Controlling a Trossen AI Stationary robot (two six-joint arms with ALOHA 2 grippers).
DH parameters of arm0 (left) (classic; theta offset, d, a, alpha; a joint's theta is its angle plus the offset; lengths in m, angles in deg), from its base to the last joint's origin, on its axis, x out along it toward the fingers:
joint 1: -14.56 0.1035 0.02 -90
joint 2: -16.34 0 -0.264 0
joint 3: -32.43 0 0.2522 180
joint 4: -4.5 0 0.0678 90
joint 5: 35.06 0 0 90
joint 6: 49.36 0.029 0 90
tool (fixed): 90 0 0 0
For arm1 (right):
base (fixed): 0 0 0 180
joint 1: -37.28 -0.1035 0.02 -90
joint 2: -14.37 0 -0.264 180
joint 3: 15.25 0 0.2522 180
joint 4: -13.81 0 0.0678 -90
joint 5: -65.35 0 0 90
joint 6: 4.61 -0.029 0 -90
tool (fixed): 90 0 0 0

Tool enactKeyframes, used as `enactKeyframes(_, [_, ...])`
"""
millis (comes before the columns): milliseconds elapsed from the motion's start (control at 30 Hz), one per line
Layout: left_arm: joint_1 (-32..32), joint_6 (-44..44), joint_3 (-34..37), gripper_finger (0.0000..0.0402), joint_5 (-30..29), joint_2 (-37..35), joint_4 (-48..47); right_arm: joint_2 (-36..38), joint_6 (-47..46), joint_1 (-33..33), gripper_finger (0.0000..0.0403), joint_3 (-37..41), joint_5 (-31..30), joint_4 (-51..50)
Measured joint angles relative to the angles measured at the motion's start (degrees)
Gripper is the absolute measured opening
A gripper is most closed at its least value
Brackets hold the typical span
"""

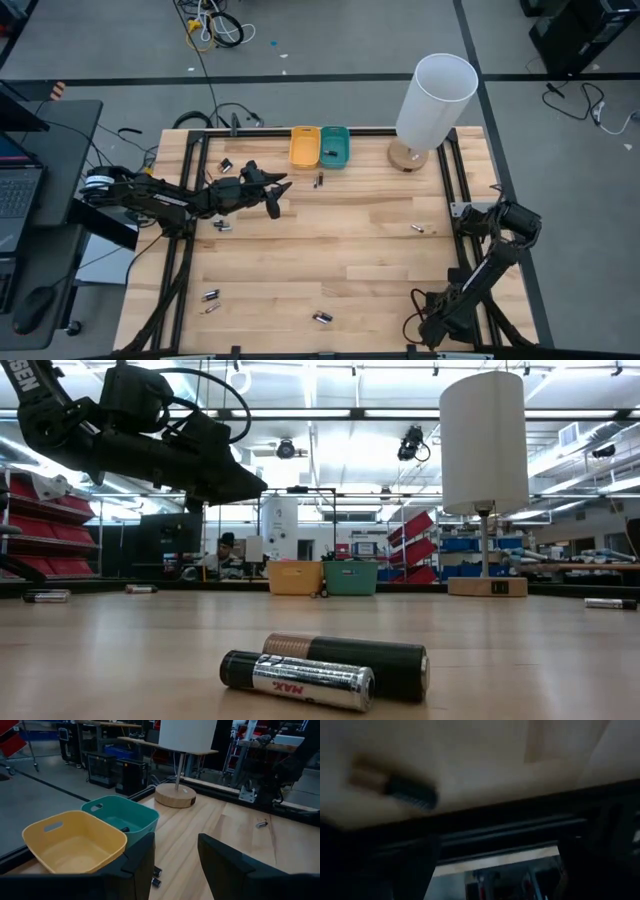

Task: Sort batteries
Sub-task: Put the black battery into the green bin

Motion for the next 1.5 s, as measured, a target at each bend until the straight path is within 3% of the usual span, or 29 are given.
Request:
enactKeyframes(133, [0.0,0.02,0.0,0.0165,0.0,0.0,0.02,1.11,-0.65,-0.19,0.0372,-3.79,-5.57,-0.88])
enactKeyframes(300, [0.0,0.09,0.0,0.0165,-0.02,0.0,-0.09,-0.65,0.98,-1.94,0.0356,-4.62,-10.82,6.21])
enactKeyframes(533, [0.0,0.13,0.0,0.0165,-0.02,-0.01,-1.35,-2.62,3.45,-3.99,0.0352,-4.46,-11.39,2.84])
enactKeyframes(1000, [-0.02,-0.01,0.0,0.0165,-0.02,-0.01,-2.43,-3.19,-0.9,-5.09,0.0331,-3.94,-15.04,13.36])
enactKeyframes(1200, [-0.07,-0.29,0.0,0.0165,-0.04,-0.01,-2.61,-2.99,-1.85,-4.81,0.0254,-2.92,-14.66,14.19])
enactKeyframes(1500, [-0.07,-0.49,0.0,0.0165,-0.04,-0.02,-2.64,-2.82,1.78,-4.7,0.0046,-0.31,-13.49,13.39])
